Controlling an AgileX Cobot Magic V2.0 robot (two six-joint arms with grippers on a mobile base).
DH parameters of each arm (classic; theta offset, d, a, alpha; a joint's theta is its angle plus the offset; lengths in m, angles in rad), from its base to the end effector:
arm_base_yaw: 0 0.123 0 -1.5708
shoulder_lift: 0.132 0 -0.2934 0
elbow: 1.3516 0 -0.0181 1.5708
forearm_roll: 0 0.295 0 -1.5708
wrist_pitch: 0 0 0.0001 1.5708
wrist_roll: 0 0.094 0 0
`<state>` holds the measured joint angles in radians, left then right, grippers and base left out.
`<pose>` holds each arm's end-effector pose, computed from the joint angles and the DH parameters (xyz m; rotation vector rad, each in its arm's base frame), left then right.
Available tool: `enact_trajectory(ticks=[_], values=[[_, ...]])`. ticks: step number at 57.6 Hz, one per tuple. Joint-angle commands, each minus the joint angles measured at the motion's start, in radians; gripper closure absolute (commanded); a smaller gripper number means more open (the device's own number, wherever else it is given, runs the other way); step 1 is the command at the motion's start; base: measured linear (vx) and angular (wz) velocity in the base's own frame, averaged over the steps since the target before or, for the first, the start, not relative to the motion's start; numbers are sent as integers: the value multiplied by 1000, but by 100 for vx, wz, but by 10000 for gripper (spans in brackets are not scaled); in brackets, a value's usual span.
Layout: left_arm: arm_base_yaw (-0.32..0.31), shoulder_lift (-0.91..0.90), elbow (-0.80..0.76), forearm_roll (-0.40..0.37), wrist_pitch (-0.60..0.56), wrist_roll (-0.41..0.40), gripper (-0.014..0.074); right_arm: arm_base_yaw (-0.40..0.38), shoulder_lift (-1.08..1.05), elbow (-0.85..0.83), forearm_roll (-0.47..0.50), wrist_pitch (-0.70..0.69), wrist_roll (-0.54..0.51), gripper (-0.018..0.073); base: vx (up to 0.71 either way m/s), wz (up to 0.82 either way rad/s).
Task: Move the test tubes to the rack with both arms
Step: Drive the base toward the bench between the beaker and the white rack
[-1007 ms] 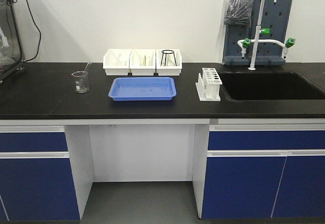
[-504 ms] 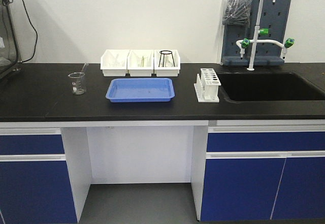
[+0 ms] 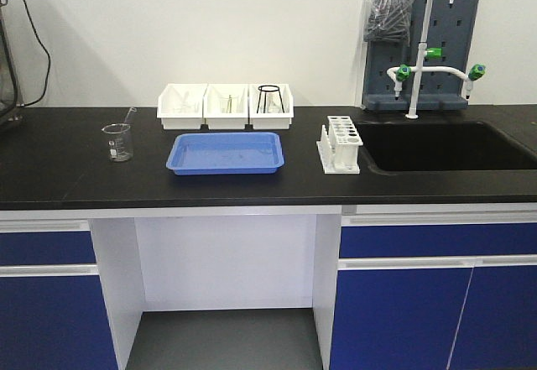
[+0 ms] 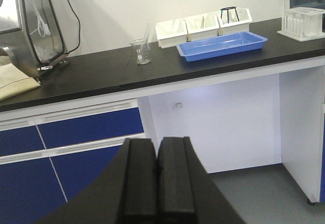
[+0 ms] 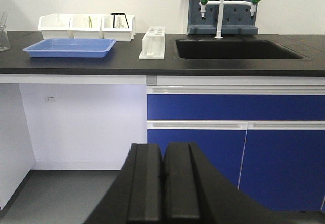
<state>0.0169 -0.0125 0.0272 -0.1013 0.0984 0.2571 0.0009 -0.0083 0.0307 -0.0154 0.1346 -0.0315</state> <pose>0.0956 0.0007 0.1949 0.1190 1.5932 0.1268 0.0958 -0.0001 0.1897 -0.0375 1.6403 -0.0368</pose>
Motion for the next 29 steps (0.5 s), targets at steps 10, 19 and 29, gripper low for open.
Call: enact_trajectory(ticks=[10, 19, 29], values=[[4, -12, -26, -6, -76, -6, 601, -1, -13, 14, -10, -82, -5, 568, 5, 5], [4, -12, -26, -6, -76, -6, 601, -1, -13, 14, -10, -82, -5, 568, 4, 11], [4, -12, -26, -6, -76, -6, 601, -1, -13, 14, -10, -81, -5, 568, 5, 11]])
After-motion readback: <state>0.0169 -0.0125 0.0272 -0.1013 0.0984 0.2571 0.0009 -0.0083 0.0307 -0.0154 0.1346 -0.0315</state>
